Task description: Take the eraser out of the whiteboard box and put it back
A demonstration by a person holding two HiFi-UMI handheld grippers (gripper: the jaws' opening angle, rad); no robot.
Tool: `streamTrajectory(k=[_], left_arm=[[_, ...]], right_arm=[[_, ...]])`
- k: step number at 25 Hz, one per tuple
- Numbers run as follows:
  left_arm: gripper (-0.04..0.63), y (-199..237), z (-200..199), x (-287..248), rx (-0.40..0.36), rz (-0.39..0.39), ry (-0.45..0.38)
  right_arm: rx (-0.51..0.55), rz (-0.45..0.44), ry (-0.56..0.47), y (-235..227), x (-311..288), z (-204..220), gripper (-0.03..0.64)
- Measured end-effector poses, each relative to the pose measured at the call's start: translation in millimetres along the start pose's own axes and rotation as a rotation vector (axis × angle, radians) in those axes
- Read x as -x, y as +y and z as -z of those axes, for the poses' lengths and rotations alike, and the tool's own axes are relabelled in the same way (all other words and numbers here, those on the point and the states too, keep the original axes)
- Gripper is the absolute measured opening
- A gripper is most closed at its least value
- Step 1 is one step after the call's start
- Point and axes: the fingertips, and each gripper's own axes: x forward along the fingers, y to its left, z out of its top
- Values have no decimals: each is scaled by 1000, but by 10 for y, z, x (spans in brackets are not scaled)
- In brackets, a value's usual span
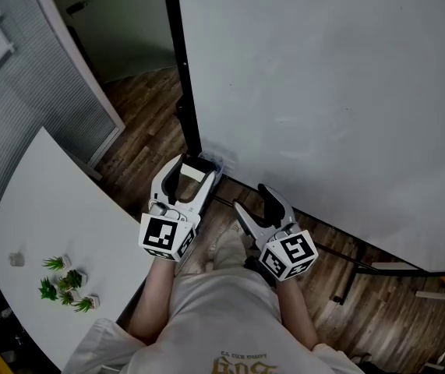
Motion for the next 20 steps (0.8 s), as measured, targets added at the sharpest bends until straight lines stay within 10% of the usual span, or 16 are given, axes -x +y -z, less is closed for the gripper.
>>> streamTrajectory(k=[20], left_arm=[[265,17,168,-109,18,9,30]], right_arm=[[-7,8,16,-87,-31,34,295]])
